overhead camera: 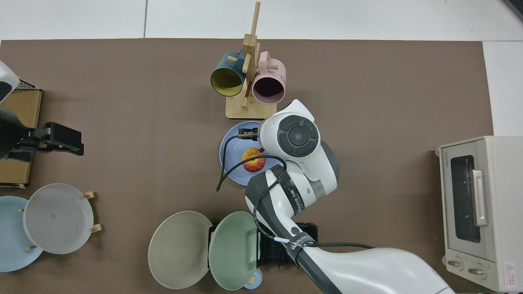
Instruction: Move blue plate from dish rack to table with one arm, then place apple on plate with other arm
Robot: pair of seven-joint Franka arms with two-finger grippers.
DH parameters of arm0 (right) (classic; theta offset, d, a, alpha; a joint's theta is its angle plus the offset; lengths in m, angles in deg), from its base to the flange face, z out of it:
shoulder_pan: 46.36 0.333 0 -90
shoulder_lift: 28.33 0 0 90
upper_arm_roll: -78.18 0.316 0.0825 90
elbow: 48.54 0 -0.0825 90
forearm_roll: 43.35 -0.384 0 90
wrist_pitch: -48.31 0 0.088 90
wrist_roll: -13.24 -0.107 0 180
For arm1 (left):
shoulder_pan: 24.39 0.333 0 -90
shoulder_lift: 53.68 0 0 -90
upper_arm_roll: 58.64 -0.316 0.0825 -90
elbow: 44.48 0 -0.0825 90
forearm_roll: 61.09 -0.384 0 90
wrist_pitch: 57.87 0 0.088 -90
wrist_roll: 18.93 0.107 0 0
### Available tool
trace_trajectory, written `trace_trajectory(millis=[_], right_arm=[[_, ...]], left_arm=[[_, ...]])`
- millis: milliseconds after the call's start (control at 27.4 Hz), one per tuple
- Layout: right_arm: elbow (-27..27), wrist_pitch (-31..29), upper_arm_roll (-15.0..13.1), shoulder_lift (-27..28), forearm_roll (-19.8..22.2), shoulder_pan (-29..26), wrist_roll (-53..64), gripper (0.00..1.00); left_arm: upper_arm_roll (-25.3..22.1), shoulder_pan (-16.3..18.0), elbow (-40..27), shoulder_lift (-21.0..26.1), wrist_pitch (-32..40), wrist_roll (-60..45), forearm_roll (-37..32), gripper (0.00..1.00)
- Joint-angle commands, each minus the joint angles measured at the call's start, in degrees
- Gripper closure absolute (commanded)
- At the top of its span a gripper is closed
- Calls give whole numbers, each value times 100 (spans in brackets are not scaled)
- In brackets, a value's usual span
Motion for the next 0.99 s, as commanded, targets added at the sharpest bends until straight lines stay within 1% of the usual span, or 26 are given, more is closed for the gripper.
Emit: trace_trajectory(millis=[0, 110, 292, 402, 511, 767, 949], right_arm=[[-117, 829, -42, -721, -7, -540, 799, 0], [-135, 1339, -33, -1028, -34, -892, 1301, 0], [-161, 1998, -33, -1415, -34, -1472, 1995, 0], [-161, 2315, -33, -1609, -34, -1771, 2487, 0], [-161, 2623, -33, -1749, -34, -2061, 2725, 0], [-161, 3220, -42, -1978, 10, -2703, 3182, 0], [-161, 3344, -51, -2005, 80, -2870, 3244, 0]], left_arm=[[20, 27, -78, -109, 53, -20, -86, 0], [20, 27, -78, -109, 53, -20, -86, 0], [20, 27, -78, -109, 53, -20, -86, 0], [20, 27, -78, -109, 53, -20, -86, 0], [20, 27, -78, -109, 53, -20, -86, 0], [20, 27, -78, -109, 53, -20, -86, 0], [20, 27, -78, -109, 53, -20, -86, 0]])
